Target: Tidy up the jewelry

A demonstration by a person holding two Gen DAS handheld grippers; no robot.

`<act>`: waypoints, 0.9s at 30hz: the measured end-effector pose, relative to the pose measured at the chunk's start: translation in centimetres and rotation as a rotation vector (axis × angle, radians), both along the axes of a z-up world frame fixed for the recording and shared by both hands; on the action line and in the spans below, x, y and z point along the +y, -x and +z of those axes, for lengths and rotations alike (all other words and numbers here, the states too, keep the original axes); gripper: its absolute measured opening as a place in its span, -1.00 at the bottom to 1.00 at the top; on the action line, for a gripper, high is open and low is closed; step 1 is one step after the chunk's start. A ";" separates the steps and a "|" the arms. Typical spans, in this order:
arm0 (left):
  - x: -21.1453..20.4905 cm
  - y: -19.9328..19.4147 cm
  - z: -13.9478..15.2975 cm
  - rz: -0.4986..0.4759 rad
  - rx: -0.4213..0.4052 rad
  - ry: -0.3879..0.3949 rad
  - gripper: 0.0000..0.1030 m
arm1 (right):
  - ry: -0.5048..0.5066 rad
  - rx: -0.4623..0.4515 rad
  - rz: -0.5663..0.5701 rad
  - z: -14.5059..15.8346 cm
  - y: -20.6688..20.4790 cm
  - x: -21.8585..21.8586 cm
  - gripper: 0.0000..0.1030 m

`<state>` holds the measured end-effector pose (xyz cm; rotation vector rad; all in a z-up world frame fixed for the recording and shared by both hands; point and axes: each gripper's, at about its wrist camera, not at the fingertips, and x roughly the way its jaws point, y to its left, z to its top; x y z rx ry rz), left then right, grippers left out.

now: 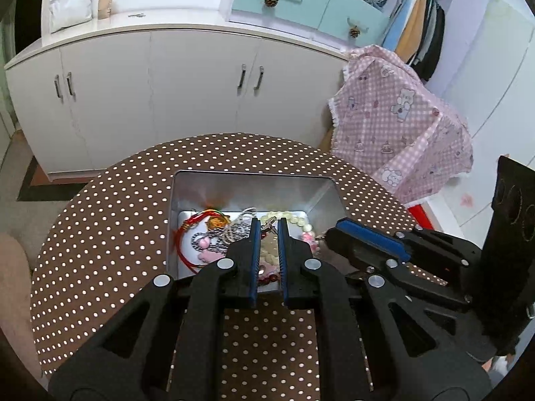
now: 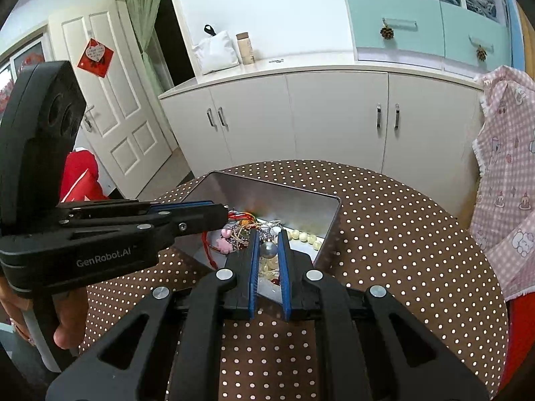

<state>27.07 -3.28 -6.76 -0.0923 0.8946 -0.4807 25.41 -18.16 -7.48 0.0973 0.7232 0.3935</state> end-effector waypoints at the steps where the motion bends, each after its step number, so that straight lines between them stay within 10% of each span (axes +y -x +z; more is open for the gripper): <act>1: 0.1 0.0 0.0 0.000 0.004 0.005 -0.79 | -0.005 -0.002 -0.004 0.0 0.1 -0.1 -0.79; 6: 0.8 0.3 0.3 0.009 0.009 0.026 -0.64 | 0.025 -0.037 -0.029 0.9 0.6 -0.1 -0.61; 8: 1.1 0.4 0.7 0.022 -0.002 0.041 0.14 | 0.017 -0.045 -0.032 1.1 1.0 -0.2 -0.51; 9: 1.4 0.7 1.1 0.039 -0.029 0.060 0.23 | 0.014 -0.049 -0.032 1.3 1.3 -0.3 -0.51; 17: 3.3 3.2 3.4 0.057 -0.090 0.080 0.23 | -0.016 -0.090 -0.056 2.6 4.2 -1.7 -0.38; 27: 4.4 12.3 6.6 0.193 -0.385 -0.092 0.52 | -0.004 -0.248 -0.132 5.6 11.6 -2.3 0.05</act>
